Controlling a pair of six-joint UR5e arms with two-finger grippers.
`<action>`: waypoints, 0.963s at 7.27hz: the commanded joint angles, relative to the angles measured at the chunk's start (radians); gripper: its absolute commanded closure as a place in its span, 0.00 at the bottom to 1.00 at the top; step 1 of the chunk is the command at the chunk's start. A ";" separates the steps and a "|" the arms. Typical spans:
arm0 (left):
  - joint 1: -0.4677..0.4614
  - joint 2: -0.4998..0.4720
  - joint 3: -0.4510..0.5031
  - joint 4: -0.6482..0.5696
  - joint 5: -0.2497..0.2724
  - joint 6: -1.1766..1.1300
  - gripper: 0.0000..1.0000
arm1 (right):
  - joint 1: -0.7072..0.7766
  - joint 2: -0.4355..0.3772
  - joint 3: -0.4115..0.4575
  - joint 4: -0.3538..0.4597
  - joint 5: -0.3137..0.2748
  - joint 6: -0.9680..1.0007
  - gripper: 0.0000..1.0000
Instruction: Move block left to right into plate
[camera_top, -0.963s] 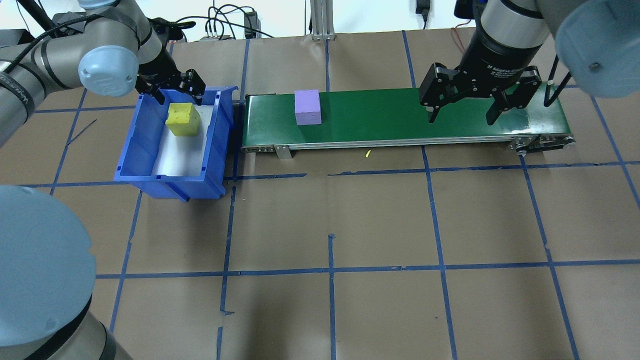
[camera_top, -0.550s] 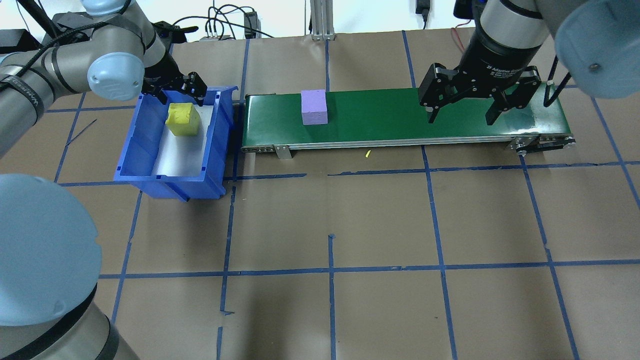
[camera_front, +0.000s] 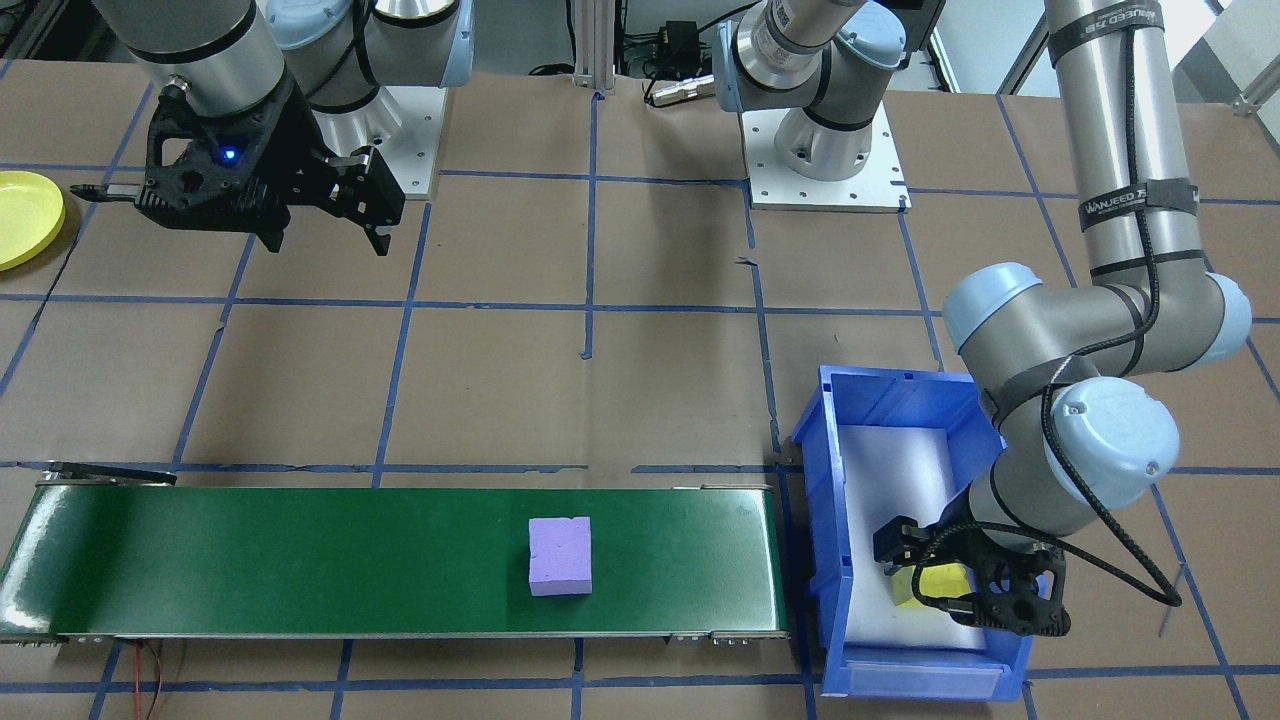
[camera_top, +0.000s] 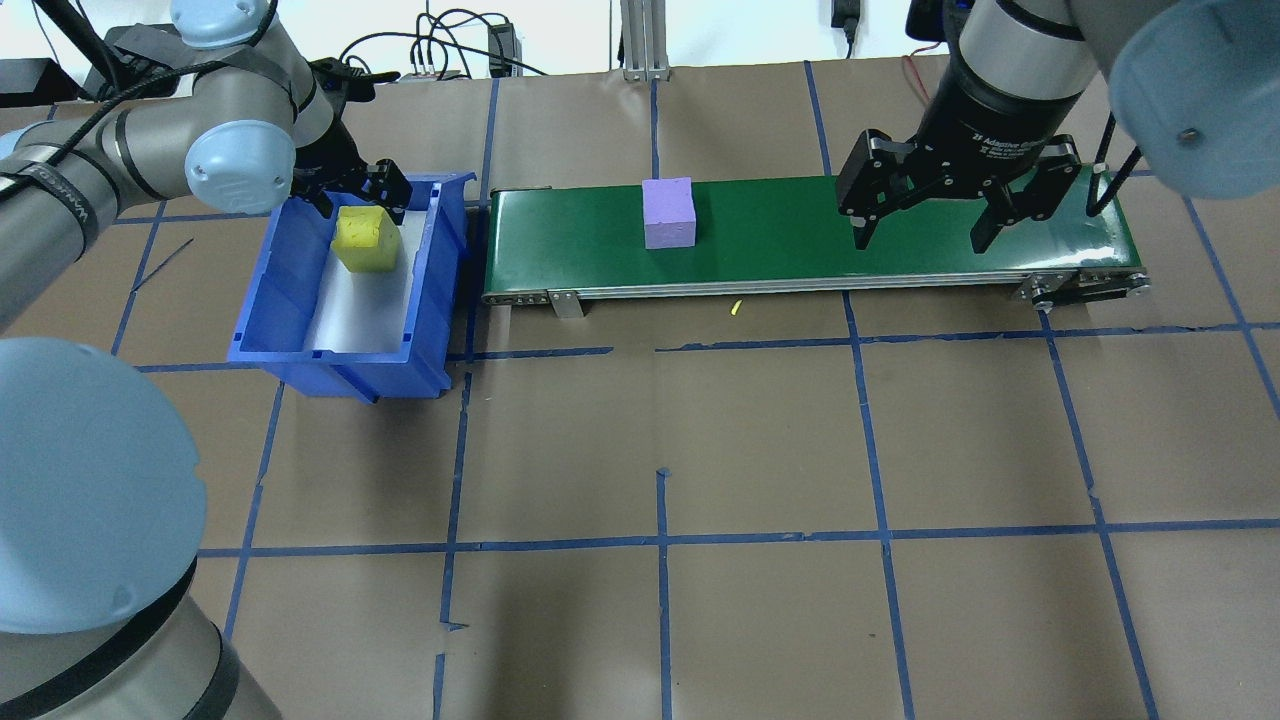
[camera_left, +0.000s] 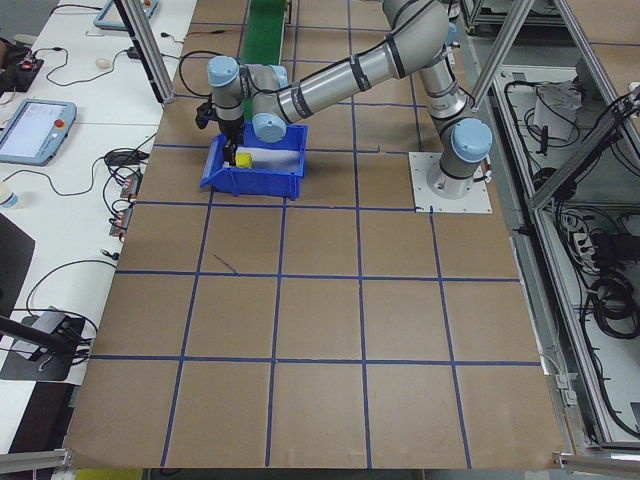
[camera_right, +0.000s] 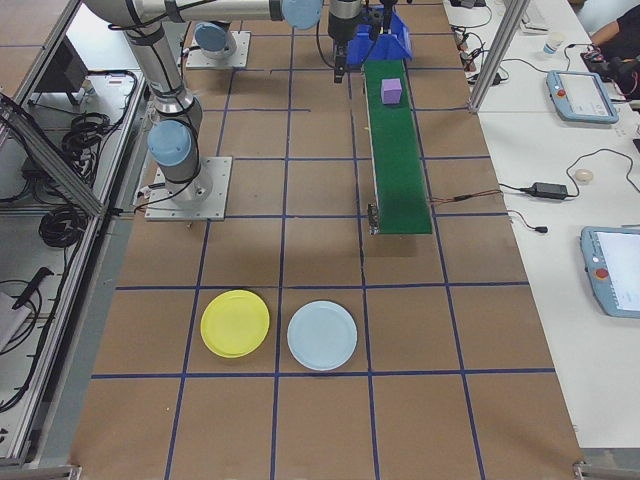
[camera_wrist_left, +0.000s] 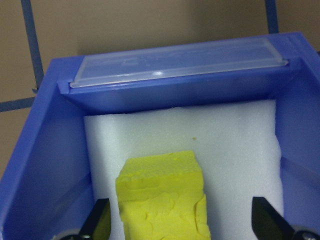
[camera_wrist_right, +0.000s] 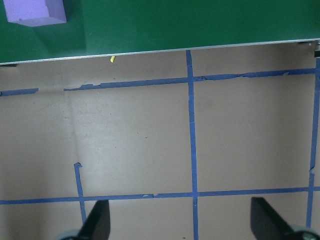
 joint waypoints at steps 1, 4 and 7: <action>0.000 -0.011 -0.011 0.001 -0.003 -0.008 0.00 | -0.004 -0.001 -0.001 0.001 0.000 0.002 0.00; 0.001 -0.007 -0.017 0.003 0.028 -0.017 0.00 | -0.006 -0.001 0.000 0.001 0.000 0.008 0.00; 0.001 -0.028 -0.026 0.003 0.024 -0.025 0.27 | -0.006 -0.001 -0.001 0.001 0.000 0.002 0.00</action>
